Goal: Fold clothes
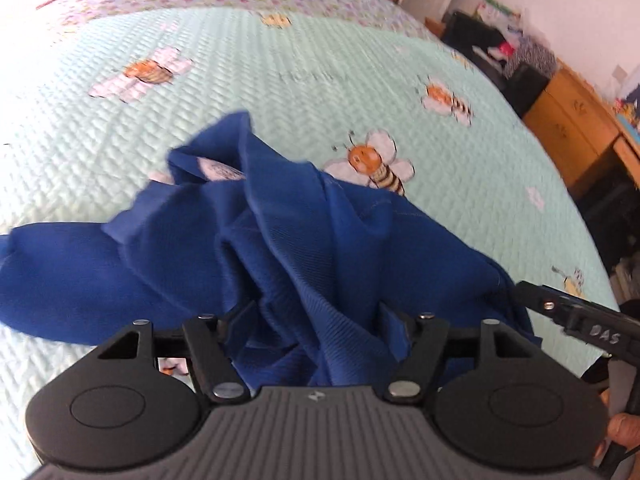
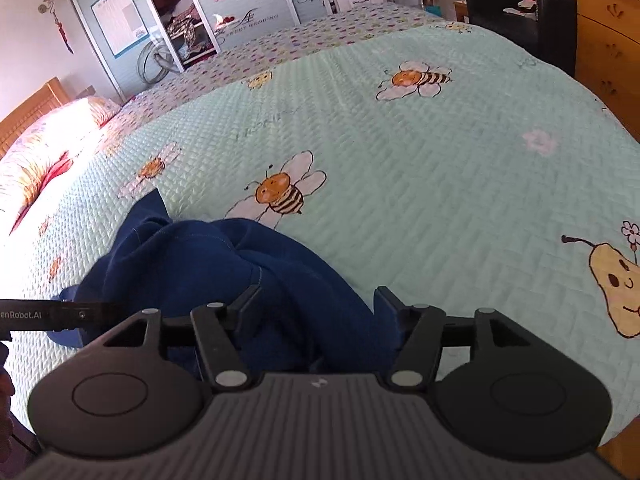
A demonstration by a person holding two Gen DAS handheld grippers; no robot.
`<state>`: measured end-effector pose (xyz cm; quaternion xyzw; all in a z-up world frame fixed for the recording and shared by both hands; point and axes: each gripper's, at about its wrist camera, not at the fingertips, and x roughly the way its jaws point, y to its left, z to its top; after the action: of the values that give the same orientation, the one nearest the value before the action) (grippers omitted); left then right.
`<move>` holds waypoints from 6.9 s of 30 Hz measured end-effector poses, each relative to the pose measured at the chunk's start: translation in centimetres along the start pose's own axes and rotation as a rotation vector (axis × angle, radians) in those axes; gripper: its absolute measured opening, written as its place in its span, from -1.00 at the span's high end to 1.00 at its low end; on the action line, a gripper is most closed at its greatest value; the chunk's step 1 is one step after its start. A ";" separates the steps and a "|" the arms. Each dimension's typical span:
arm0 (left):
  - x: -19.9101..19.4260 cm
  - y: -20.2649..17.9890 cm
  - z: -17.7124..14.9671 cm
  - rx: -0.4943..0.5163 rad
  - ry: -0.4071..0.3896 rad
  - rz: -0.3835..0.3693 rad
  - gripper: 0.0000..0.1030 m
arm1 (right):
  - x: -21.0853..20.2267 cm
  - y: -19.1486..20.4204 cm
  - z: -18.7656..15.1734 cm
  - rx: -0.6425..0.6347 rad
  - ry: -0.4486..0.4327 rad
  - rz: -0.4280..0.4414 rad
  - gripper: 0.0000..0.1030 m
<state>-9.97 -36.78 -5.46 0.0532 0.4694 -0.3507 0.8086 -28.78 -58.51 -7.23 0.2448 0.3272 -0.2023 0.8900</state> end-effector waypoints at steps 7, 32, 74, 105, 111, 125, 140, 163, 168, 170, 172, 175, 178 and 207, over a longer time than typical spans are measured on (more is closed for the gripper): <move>-2.6 2.9 -1.4 -0.111 -0.039 0.030 -0.39 | -2.1 6.3 -0.8 -0.202 -0.048 0.186 -0.40; -3.6 5.4 -3.9 -0.085 -0.011 0.122 -0.39 | 1.0 5.0 0.6 -0.078 -0.105 0.120 0.82; 2.4 -1.7 1.7 0.324 -0.016 0.321 -0.40 | 5.6 2.9 2.4 -0.066 0.005 0.069 0.69; 2.4 -2.5 1.9 0.252 -0.260 0.143 0.98 | -1.4 -1.2 -3.6 0.197 -0.062 0.113 -0.15; -5.1 -1.2 7.5 0.175 -0.534 0.191 0.98 | -2.8 -0.5 -3.3 0.185 -0.100 0.137 -0.22; -0.2 9.8 0.6 -0.099 -0.135 0.465 0.96 | 0.1 5.2 -5.0 -0.014 0.090 0.202 -0.41; -4.9 12.9 -3.2 -0.207 -0.148 0.291 0.12 | 2.6 6.3 -2.7 -0.056 0.027 0.148 -0.49; -1.2 9.6 -3.9 -0.169 -0.009 0.230 -0.12 | 4.6 2.4 -0.7 0.024 -0.025 0.095 -0.03; -1.3 9.9 -3.6 -0.198 -0.013 0.255 -0.16 | 1.0 4.6 -1.6 0.007 -0.146 0.128 -0.22; -1.4 10.2 -3.6 -0.213 -0.010 0.259 -0.17 | -0.1 6.5 -1.7 -0.068 -0.200 0.150 -0.42; -1.5 10.6 -3.7 -0.228 -0.006 0.262 -0.17 | -0.1 9.4 -1.8 -0.189 -0.201 0.184 -0.66; -1.8 11.1 -3.9 -0.241 0.001 0.264 -0.17 | 1.7 13.0 -2.4 -0.299 -0.119 0.255 -0.66; -2.6 11.4 -4.3 -0.243 -0.003 0.269 -0.18 | 4.6 14.7 -2.9 -0.303 -0.048 0.201 -0.66; -0.9 7.0 -5.1 -0.066 0.025 0.189 -0.24 | 2.6 -2.1 -3.1 0.285 -0.056 0.056 0.08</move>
<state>-9.62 -28.94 -9.34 0.0749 0.4835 -0.2564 0.8336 -29.55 -59.01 -11.67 0.3717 0.2634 -0.2287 0.8603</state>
